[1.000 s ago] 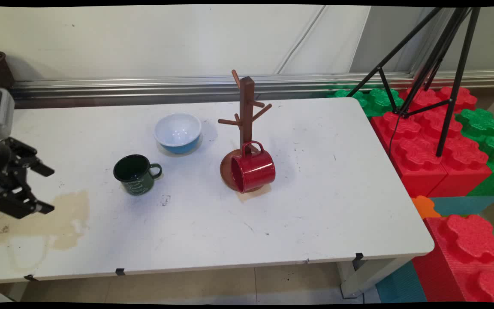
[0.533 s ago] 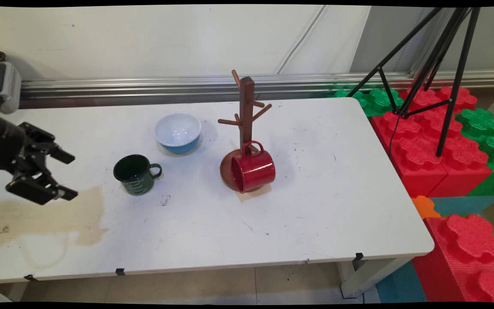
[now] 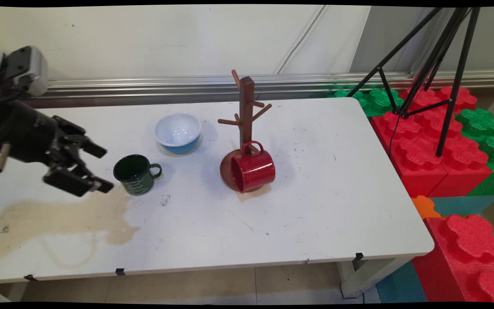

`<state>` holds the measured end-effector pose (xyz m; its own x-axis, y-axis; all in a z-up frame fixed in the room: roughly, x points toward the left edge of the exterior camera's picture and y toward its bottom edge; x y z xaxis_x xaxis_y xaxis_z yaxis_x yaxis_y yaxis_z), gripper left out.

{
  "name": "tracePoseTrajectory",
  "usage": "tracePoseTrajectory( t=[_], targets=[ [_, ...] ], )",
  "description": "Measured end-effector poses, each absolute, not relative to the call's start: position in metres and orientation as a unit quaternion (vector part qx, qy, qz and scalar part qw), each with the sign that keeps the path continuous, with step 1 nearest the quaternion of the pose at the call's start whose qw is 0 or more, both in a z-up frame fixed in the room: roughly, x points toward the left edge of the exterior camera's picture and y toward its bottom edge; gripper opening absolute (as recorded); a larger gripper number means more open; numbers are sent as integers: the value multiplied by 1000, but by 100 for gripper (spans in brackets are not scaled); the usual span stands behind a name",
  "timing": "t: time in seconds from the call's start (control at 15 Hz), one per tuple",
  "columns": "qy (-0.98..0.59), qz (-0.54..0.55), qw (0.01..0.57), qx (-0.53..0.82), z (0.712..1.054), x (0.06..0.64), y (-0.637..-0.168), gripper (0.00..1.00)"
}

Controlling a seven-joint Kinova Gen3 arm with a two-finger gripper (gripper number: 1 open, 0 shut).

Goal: Pick up the red mug from the rack

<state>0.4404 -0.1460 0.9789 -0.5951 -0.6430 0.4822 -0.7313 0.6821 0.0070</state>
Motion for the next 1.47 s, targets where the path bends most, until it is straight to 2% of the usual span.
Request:
tracePoseTrajectory(
  t=[0.73,1.47],
  targets=[
    [-845,94,296,435,946,369,-186,100],
    [-819,88,304,478,894,307,-227,100]
  ],
)
